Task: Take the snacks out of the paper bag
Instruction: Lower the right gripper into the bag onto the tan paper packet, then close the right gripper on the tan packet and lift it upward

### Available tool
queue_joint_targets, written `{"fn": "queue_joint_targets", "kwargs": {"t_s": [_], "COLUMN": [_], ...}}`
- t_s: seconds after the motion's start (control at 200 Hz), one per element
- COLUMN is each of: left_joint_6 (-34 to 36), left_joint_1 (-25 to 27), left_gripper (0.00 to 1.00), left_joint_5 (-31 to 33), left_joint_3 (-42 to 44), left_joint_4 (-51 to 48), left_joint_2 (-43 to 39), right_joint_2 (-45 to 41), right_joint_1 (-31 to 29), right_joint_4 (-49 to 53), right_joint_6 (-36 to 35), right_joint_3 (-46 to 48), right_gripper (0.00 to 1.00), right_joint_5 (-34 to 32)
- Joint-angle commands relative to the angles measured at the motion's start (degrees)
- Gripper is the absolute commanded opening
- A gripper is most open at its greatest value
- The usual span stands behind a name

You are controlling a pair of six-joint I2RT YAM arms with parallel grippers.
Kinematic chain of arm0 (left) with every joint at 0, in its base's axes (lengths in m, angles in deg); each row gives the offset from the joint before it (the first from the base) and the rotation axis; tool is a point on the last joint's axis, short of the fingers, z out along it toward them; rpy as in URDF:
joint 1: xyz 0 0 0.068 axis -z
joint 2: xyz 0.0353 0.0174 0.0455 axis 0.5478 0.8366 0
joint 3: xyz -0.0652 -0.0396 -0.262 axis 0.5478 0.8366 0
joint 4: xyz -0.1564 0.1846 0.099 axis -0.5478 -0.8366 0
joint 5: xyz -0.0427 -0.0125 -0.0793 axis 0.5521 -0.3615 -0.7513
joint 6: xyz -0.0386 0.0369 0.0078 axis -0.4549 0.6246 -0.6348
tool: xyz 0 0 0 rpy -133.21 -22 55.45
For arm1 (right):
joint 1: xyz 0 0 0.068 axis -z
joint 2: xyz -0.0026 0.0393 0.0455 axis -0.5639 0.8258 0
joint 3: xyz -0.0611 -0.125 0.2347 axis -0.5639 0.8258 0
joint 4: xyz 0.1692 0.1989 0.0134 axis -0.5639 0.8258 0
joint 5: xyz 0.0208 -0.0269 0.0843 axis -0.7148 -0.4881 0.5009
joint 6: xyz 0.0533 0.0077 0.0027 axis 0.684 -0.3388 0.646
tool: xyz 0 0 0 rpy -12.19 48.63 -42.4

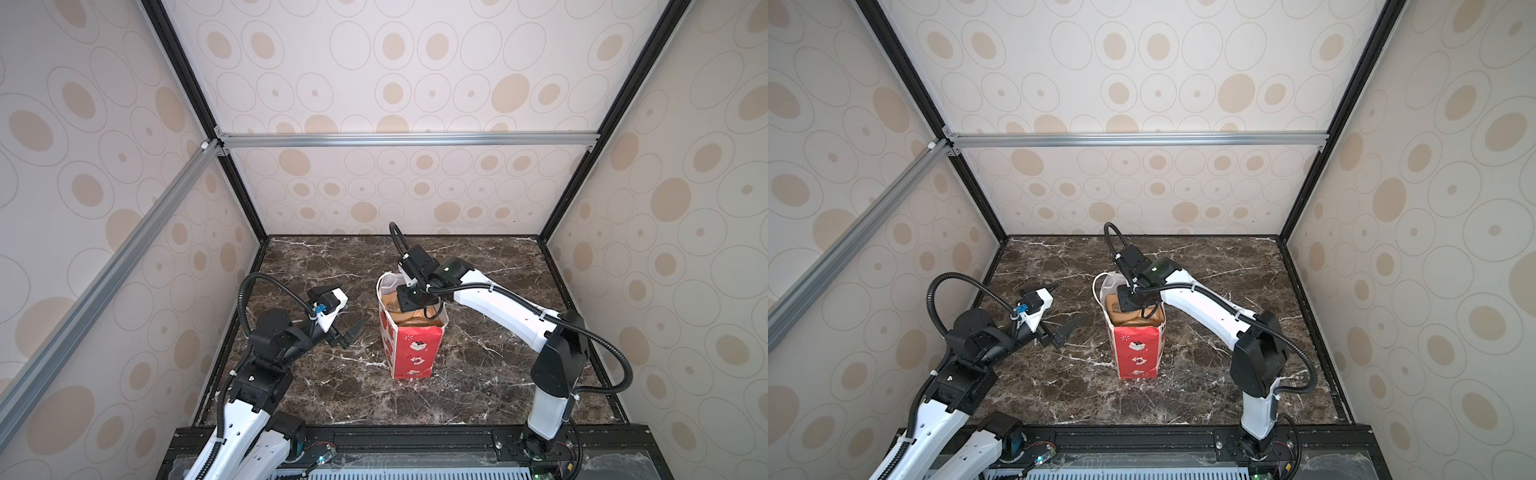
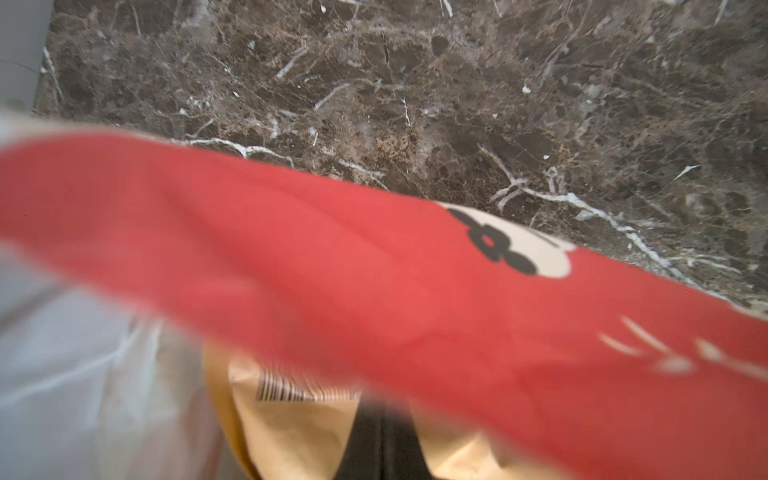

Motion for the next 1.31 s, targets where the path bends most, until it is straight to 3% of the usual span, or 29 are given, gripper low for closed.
{"fn": "queue_joint_targets", "kwargs": {"t_s": [0.0, 0.44, 0.62, 0.755, 0.78, 0.83, 0.98, 1.3], "left_joint_6": [1.4, 0.9, 1.0, 0.9, 0.8, 0.8, 0.9, 0.7], "left_joint_1": [0.1, 0.1, 0.2, 0.1, 0.1, 0.2, 0.2, 0.2], "left_gripper": [0.98, 0.98, 0.98, 0.98, 0.98, 0.98, 0.98, 0.98], "left_joint_5": [0.0, -0.3, -0.1, -0.3, -0.3, -0.4, -0.1, 0.0], "left_joint_3": [-0.1, 0.1, 0.1, 0.1, 0.1, 0.0, 0.2, 0.2], "left_joint_4": [1.4, 1.9, 1.7, 1.9, 1.9, 1.9, 1.9, 2.0], "left_joint_2": [-0.4, -0.4, -0.3, -0.2, -0.1, 0.1, 0.1, 0.6], "right_joint_2": [-4.3, -8.8, -4.3, -0.1, 0.5, 1.7, 4.8, 7.8], "right_joint_1": [-0.3, -0.3, -1.4, -3.4, -3.7, -4.2, -4.6, -4.8], "right_joint_4": [-0.1, -2.7, 5.9, 13.5, 14.0, 14.5, 14.9, 10.7], "right_joint_6": [0.7, 1.2, 0.0, -1.8, -2.1, -2.4, -2.9, -1.2], "right_joint_3": [-0.6, -1.1, -4.8, -9.1, -9.4, -9.6, -9.4, -0.2], "right_gripper": [0.0, 0.0, 0.53, 0.75, 0.84, 0.93, 0.99, 0.95], "right_joint_5": [-2.6, -4.4, 1.9, 1.3, 1.5, 1.3, -0.8, -3.1]}}
